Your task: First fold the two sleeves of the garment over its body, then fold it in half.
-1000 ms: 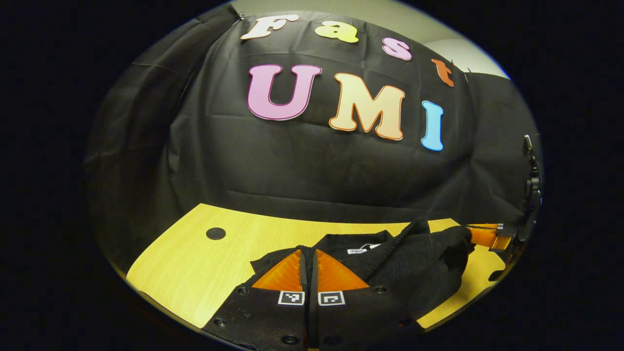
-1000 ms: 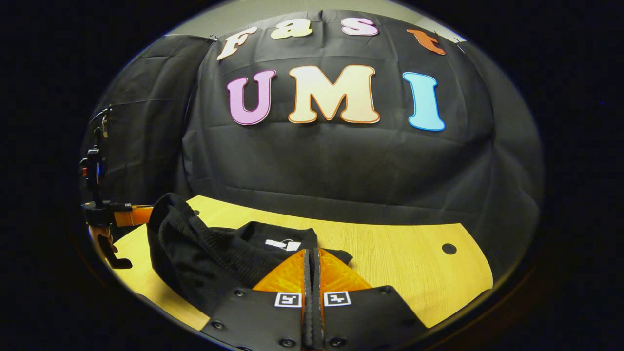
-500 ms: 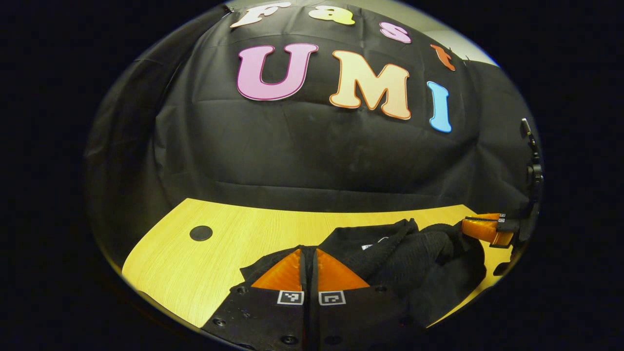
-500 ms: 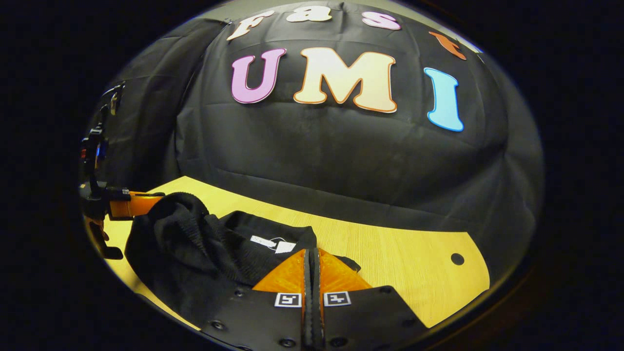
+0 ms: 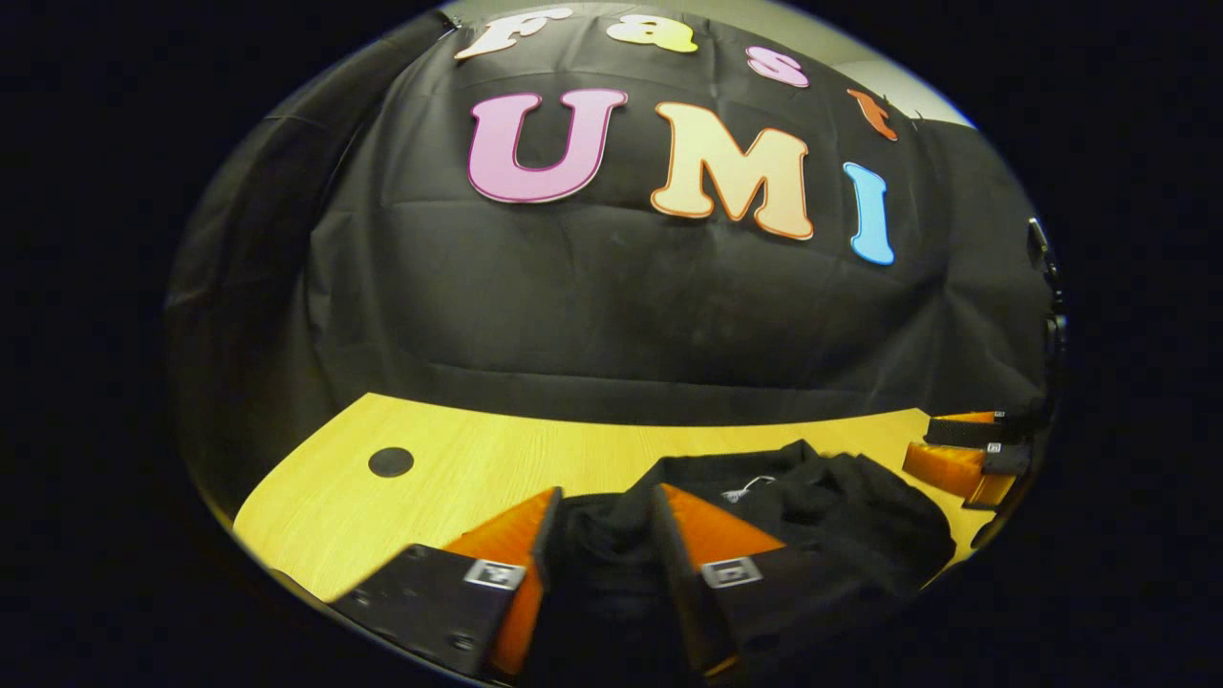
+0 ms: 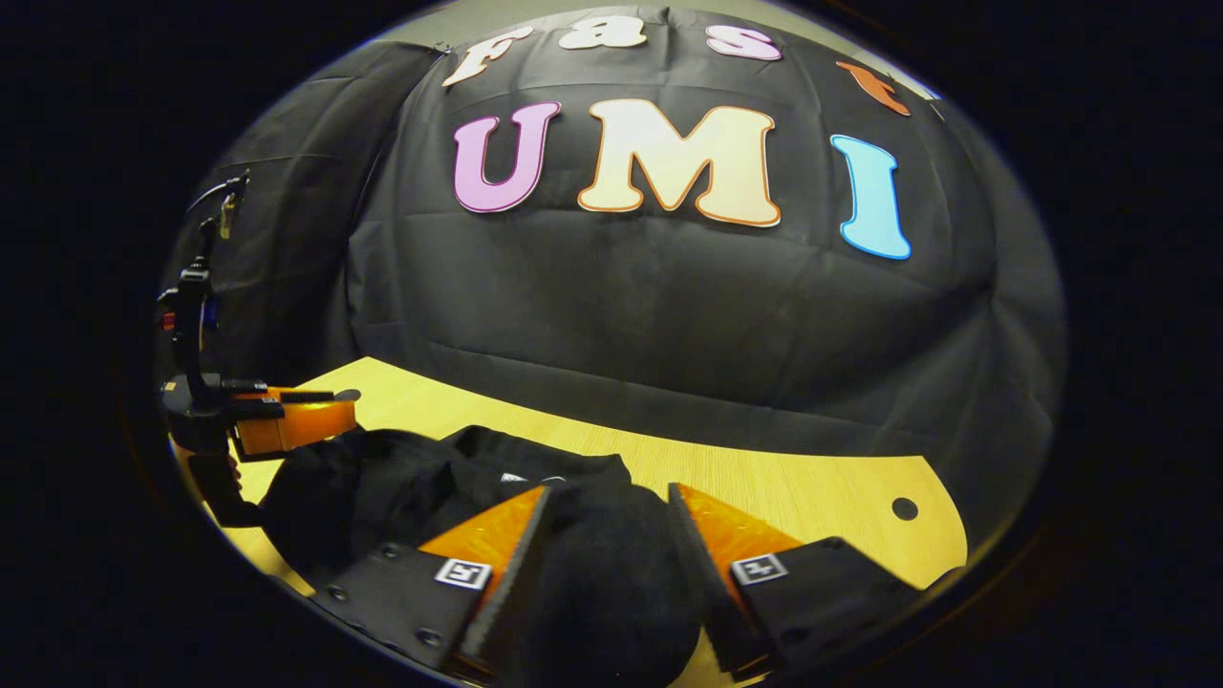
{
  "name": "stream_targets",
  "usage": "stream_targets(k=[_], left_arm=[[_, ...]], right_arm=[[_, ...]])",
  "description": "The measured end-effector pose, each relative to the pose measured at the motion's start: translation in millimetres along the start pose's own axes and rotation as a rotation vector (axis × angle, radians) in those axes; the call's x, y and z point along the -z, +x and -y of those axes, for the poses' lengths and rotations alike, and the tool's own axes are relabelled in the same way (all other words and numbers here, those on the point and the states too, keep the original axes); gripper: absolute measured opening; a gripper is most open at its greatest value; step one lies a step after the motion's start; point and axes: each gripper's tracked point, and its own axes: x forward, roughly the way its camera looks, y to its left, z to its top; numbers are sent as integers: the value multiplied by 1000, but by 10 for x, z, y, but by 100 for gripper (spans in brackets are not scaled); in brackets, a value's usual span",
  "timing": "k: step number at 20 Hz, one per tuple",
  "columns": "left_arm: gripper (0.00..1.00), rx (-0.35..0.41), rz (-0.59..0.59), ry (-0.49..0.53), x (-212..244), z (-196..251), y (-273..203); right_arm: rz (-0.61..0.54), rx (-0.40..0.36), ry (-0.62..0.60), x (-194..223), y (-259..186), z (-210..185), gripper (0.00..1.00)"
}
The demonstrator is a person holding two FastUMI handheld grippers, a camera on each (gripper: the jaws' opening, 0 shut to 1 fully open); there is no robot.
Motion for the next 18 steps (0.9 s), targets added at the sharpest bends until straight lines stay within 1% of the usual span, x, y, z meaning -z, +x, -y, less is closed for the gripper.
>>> stream_targets(k=[1, 2, 3, 5, 8, 11, 13, 14, 15, 17, 18], left_arm=[[70, -30, 14, 23, -52, -77, -9], [89, -48, 24, 43, -98, -117, -28], [97, -61, 38, 55, -156, -152, -57], [94, -76, 63, 55, -279, -187, -129], [94, -80, 91, 29, -456, -175, -327], [94, -103, 135, -9, -704, -160, -655], [94, -111, 180, -25, -883, -124, -928], [93, -119, 192, -21, -933, -116, -1063], [93, -126, 195, -11, -935, -113, -1189], [92, -133, 198, 9, -934, -62, -1479], [93, -130, 197, 17, -922, -22, -1620]], right_arm=[[1, 7, -7, -14, -16, 6, 89], [6, 15, -19, -30, -33, 9, 100], [15, 22, -33, -66, -72, 12, 99], [45, 26, -47, -179, -150, 8, 100], [111, 3, -36, -432, -362, -52, 99], [177, 0, -44, -685, -733, -36, 99], [224, -4, -46, -784, -1072, -11, 100], [246, -1, -44, -817, -1264, 15, 96], [258, 0, -40, -782, -1478, 4, 100], [270, -3, -6, -694, -1823, 33, 99], [270, -9, 20, -634, -1953, 38, 100]])
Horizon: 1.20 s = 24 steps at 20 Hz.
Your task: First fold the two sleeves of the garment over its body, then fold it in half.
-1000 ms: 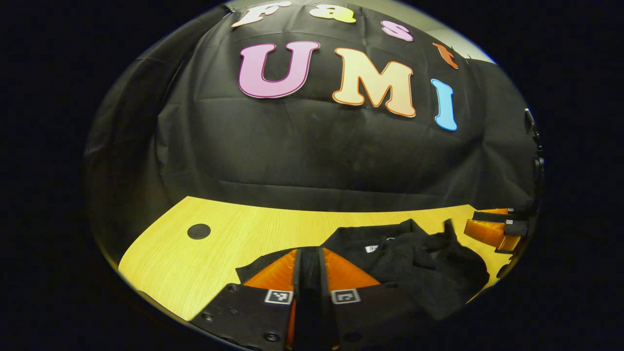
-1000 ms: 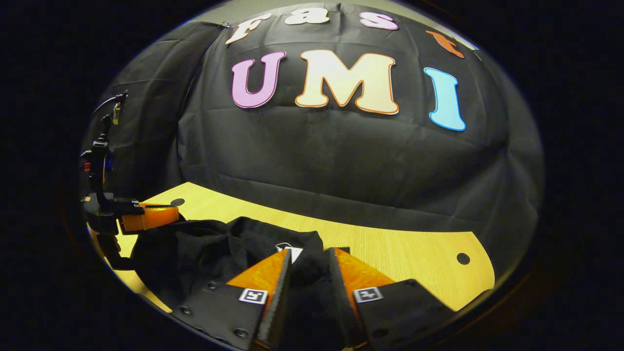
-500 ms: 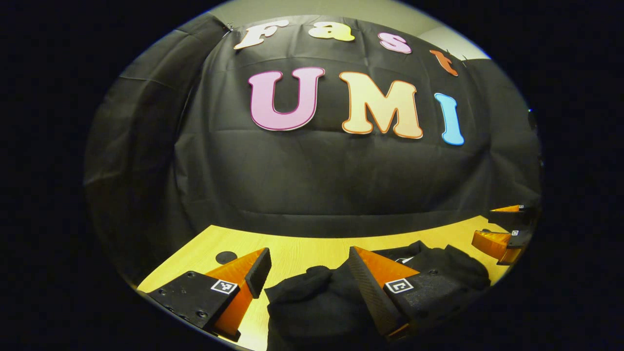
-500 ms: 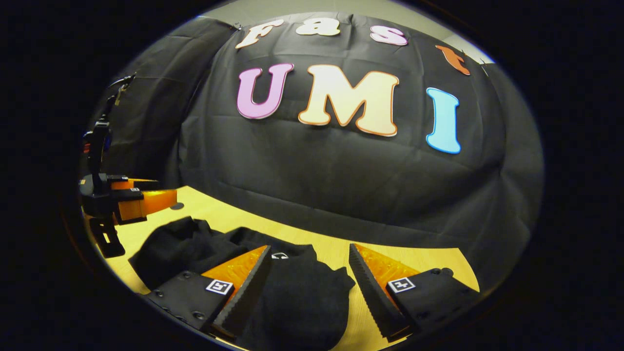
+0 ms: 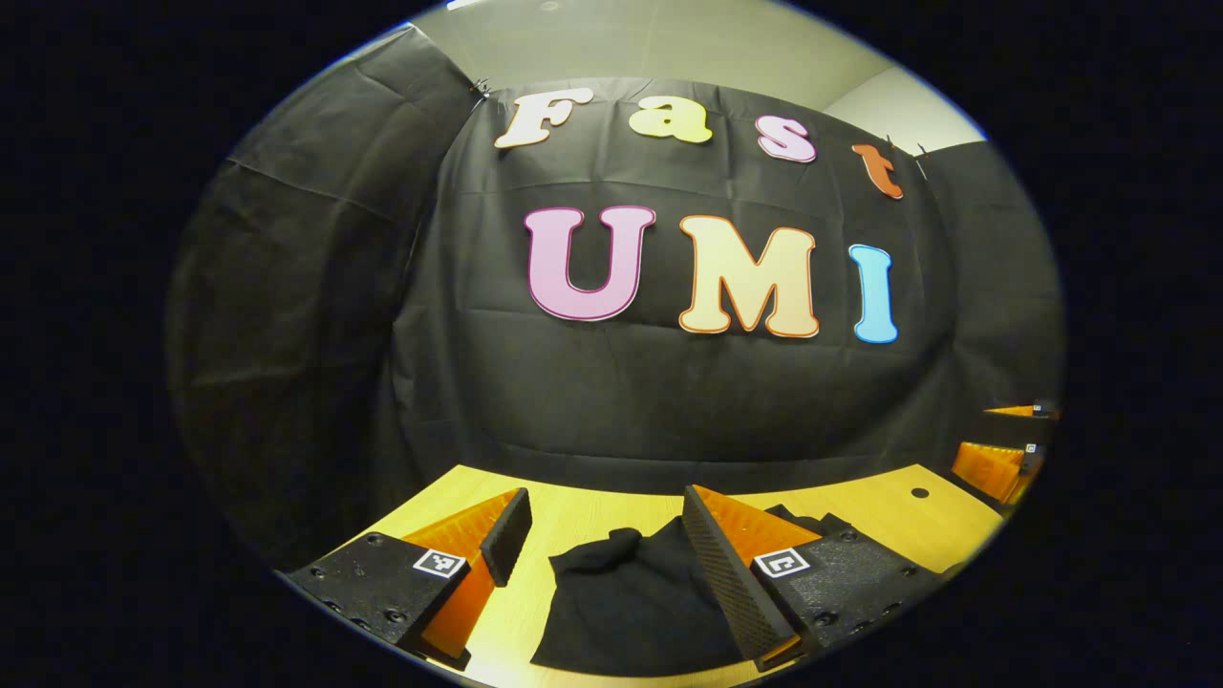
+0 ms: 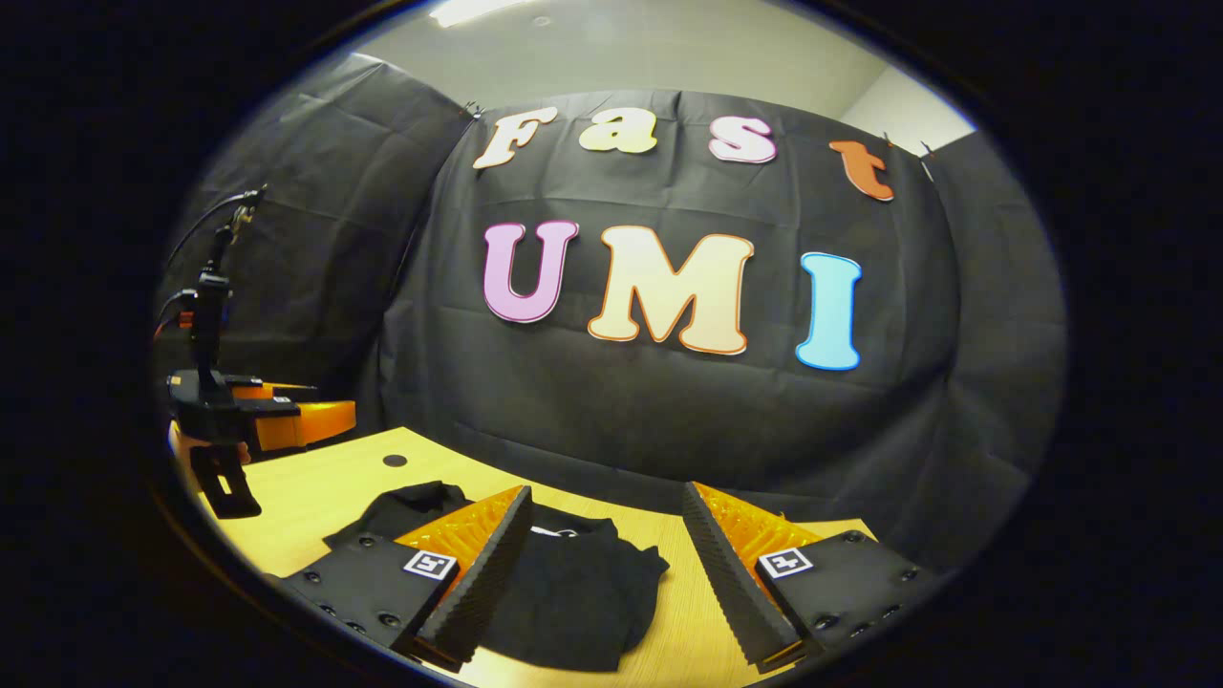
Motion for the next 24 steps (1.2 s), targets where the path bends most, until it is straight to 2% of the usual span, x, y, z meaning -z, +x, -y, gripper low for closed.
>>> stream_targets(k=[4, 8, 11, 14, 16, 17, 19, 24], left_arm=[[92, -16, -36, 9, 59, 45, -603], [92, -46, -38, 30, 46, 53, -1184], [92, -45, -47, 52, 61, 98, -1533], [93, -58, -68, 66, 100, 53, -1748], [93, -75, -87, 32, 137, 38, -1887], [94, -78, -98, 6, 152, 65, -1965], [93, -97, -107, -26, 168, 66, -2111], [93, -125, -110, -4, 169, -44, -2248]], right_arm=[[-6, 10, 80, 130, -589, 77, 100], [-22, -14, 191, 262, -988, 91, 99], [-8, -4, 230, 317, -1229, 175, 98], [-35, -41, 266, 464, -1411, 116, 95], [-45, -63, 253, 537, -1529, 87, 94], [-49, -81, 243, 569, -1582, 37, 100], [-51, -110, 219, 623, -1700, -53, 97], [-55, -124, 247, 691, -1858, -244, 94]])
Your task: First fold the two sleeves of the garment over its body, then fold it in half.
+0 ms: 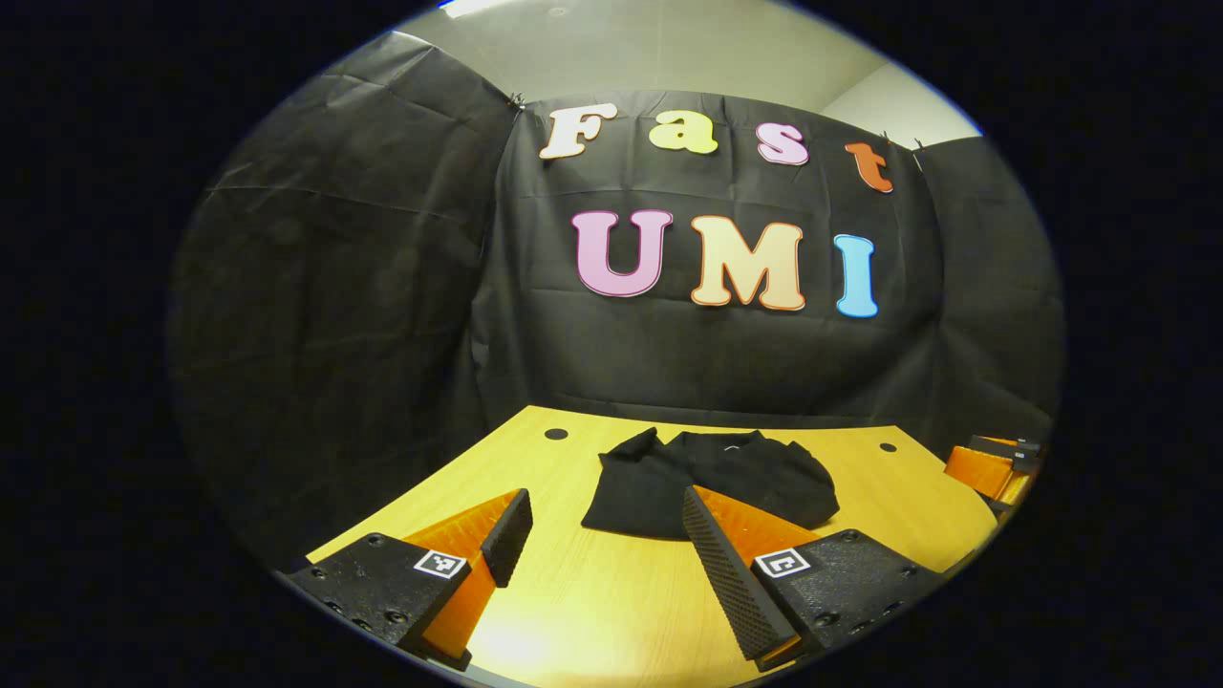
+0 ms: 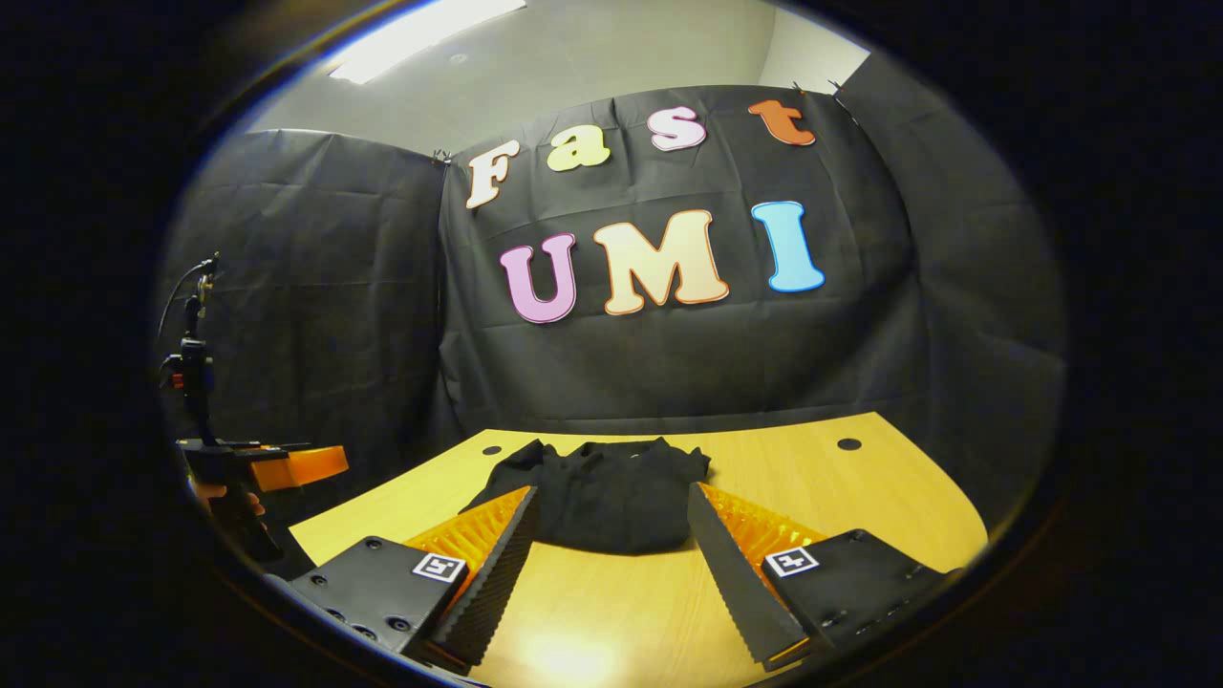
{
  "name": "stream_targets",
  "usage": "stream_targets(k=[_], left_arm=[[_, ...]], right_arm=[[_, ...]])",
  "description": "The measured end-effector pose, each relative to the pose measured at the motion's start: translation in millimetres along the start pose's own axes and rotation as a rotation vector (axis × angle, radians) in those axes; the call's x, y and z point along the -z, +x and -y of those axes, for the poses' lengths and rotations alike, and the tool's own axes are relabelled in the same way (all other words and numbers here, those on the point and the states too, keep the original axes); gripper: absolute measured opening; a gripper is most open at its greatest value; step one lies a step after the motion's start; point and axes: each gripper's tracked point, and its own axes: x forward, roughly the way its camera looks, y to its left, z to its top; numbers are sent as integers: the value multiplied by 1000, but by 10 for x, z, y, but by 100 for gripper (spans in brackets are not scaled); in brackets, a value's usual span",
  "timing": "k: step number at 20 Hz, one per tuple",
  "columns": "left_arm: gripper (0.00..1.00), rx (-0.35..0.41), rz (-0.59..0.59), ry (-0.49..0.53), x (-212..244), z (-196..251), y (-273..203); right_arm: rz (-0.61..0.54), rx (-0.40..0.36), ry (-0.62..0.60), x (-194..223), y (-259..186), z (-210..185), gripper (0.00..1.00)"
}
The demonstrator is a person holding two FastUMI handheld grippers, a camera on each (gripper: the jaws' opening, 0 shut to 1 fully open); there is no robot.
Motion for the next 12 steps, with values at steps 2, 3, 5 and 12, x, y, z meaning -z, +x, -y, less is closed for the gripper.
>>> stream_targets(k=[2, 3, 5, 12], left_arm=[[93, -2, 7, -10, -35, -8, 18], [94, 0, 9, -17, -57, -4, 37], [93, 20, 18, -35, -119, 50, 108], [93, 137, 13, -65, -185, 372, 353]], right_arm=[[8, 16, 7, -21, -13, -14, 97], [12, 36, 3, -50, -20, 19, 97], [43, 64, 8, -171, -18, 33, 97], [71, 159, 23, -290, -20, 142, 97]])
